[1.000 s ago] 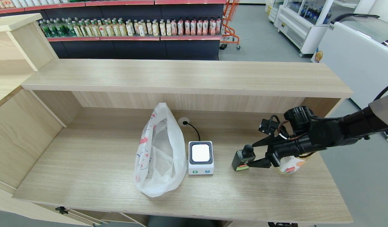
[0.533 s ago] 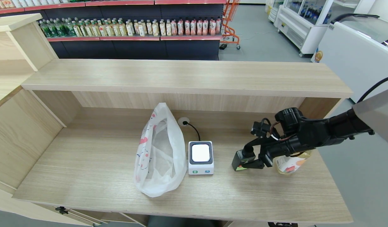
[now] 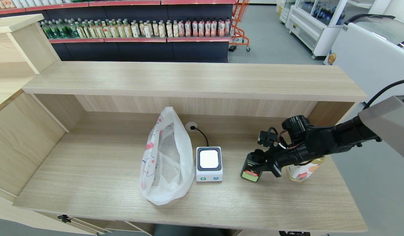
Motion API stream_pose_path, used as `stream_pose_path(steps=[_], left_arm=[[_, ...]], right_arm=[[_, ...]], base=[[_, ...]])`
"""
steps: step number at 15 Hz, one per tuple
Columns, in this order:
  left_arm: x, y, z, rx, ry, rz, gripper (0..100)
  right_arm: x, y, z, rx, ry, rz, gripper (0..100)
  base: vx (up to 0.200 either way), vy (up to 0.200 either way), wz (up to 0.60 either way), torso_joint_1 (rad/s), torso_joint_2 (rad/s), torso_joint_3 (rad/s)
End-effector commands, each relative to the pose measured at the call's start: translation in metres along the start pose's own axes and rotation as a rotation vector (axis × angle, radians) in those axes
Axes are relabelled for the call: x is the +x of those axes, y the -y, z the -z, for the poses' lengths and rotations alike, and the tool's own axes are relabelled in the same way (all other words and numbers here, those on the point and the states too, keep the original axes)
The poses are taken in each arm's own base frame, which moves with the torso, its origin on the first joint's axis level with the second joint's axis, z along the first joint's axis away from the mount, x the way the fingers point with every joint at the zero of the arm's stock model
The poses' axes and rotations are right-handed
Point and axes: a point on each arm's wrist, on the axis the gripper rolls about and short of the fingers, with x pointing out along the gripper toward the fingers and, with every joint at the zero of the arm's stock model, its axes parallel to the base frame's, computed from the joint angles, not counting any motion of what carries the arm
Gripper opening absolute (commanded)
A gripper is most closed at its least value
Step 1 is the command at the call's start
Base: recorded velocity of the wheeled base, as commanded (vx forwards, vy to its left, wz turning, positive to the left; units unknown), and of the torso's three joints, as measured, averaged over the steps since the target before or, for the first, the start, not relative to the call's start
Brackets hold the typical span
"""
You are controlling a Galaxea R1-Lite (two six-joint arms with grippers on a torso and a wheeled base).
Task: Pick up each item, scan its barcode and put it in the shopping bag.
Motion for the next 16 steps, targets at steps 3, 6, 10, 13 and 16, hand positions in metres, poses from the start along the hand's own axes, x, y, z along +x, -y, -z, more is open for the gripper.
stream_pose_path(steps=[3,6,10,13,16], left_arm=[[0.0,0.0,0.0,0.0,0.001,0.0,100],[0.0,0.0,0.0,0.0,0.001,0.0,100],[0.0,0.0,0.0,0.0,0.001,0.0,100],[0.0,0.0,0.0,0.0,0.001,0.001,100],[0.0,0.0,0.0,0.0,0.001,0.001,100]], right_arm=[[-0.032,-0.006,-0.007,0.12,-0.023,0.084,0],[-0.05,0.0,-0.018,0.271,0.04,0.153,0],[-0.07,-0.003,-0.047,0.312,0.135,0.201,0],[-0.091,-0.009,-0.072,0.258,0.194,0.23,0],[-0.125,-0.031,-0.095,0.08,0.234,0.276,0]], base=[[0.0,0.0,0.0,0.0,0.0,0.0],[0.0,0.0,0.0,0.0,0.0,0.0],[0.0,0.0,0.0,0.0,0.0,0.0],[0.0,0.0,0.0,0.0,0.0,0.0],[0.0,0.0,0.0,0.0,0.0,0.0]])
